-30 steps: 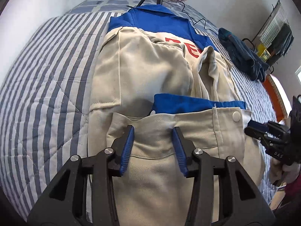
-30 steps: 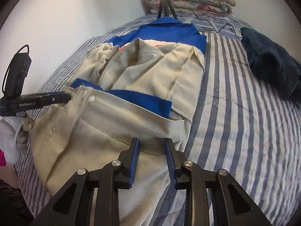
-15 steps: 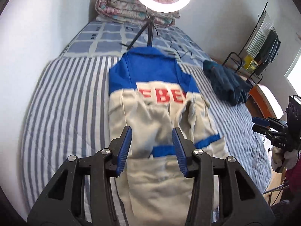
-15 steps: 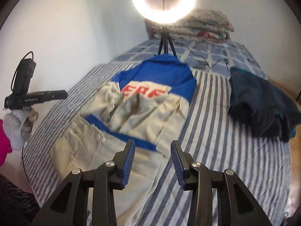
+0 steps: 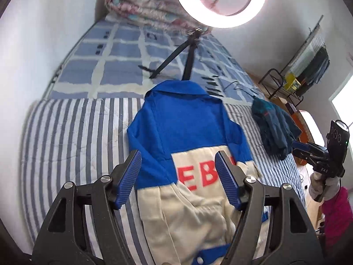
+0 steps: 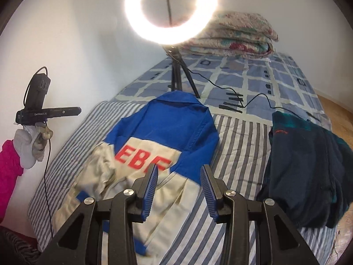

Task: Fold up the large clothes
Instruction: 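Move both grippers to the blue collar and close on it, then lift the collar with both grippers and fold it over the hem, then open both grippers and release the folded jacket bundle, then grasp the blue edge of the folded bundle with both grippers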

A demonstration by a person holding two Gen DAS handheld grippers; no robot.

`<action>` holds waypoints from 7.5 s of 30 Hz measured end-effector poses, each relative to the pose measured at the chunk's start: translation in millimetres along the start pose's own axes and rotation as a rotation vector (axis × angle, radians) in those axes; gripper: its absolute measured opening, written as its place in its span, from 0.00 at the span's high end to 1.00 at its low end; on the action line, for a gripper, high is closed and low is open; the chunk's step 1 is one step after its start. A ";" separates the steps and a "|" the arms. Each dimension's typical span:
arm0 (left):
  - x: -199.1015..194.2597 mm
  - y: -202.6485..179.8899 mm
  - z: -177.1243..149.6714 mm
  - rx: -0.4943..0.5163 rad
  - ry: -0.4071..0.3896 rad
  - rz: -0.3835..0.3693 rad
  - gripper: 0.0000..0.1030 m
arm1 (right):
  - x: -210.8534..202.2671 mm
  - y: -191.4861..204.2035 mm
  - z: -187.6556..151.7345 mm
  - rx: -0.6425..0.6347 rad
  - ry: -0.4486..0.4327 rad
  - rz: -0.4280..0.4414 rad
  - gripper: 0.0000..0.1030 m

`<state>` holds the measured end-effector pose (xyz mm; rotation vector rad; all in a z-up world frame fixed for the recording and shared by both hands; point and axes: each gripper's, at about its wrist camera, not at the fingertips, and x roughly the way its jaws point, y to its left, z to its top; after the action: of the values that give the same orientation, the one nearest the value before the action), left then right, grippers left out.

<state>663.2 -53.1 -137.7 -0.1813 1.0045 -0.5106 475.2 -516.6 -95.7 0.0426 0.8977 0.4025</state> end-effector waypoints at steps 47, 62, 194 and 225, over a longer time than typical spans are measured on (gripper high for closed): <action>144.8 9.6 61.8 0.114 -0.008 0.108 0.96 | 177.9 -27.5 78.8 -0.003 -0.012 -0.052 0.98; 34.8 -32.2 23.8 0.122 -0.133 0.009 0.97 | 68.1 21.0 65.5 -0.011 -0.179 0.037 0.98; -48.4 -26.1 -241.3 -0.162 0.191 0.049 0.79 | -61.3 54.0 -228.3 0.271 0.175 0.158 0.88; -41.1 -81.2 -193.2 -0.008 0.054 -0.003 0.79 | -40.3 109.9 -155.6 0.017 0.031 0.163 0.84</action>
<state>456.5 -87.1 -179.2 -0.1774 1.0591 -0.5164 298.0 -449.8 -140.9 0.1255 0.9315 0.5485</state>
